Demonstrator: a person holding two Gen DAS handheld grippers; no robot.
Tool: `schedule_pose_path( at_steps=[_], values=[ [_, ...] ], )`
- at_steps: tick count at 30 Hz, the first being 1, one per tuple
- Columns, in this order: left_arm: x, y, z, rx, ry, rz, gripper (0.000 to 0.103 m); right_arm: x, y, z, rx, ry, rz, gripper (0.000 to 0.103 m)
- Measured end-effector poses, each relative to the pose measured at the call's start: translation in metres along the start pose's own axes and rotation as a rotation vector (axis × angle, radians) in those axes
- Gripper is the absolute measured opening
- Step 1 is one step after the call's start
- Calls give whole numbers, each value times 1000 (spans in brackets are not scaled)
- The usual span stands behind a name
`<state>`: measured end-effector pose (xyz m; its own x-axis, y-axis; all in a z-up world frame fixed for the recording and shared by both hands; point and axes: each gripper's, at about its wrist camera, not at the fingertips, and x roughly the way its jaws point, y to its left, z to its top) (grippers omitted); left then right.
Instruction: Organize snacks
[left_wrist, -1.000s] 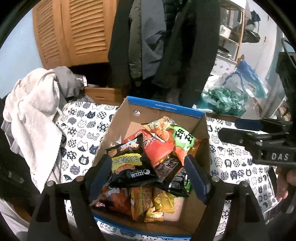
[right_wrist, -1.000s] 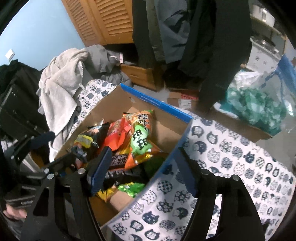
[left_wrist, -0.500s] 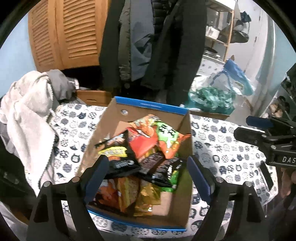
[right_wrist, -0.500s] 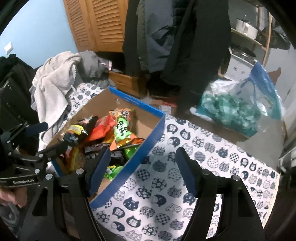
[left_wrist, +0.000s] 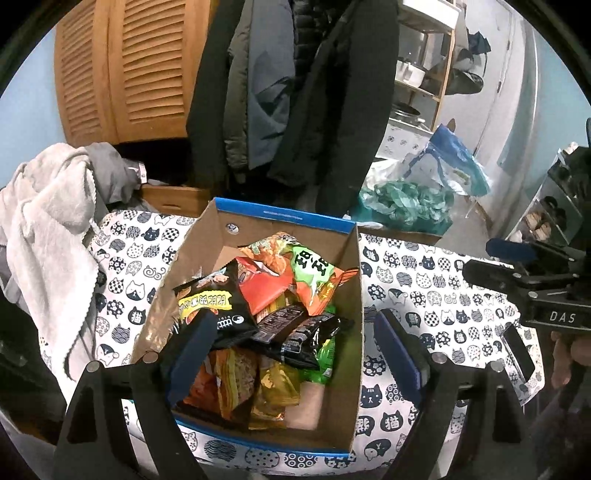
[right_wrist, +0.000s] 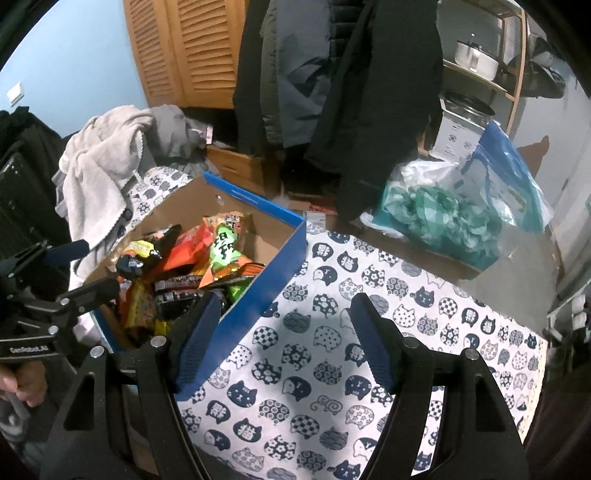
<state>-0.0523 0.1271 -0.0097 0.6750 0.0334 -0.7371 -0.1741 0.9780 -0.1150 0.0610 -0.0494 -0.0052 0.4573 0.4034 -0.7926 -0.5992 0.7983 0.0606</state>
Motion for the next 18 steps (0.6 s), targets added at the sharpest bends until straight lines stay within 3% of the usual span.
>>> schedule_pose_path(
  at_steps=[6, 18],
  values=[
    [-2, -12, 1, 56, -22, 43, 88, -2, -3, -3, 1, 0, -4, 72],
    [-4, -19, 3, 61, -33, 46, 88, -7, -9, -8, 17, 1, -11, 72]
  ],
)
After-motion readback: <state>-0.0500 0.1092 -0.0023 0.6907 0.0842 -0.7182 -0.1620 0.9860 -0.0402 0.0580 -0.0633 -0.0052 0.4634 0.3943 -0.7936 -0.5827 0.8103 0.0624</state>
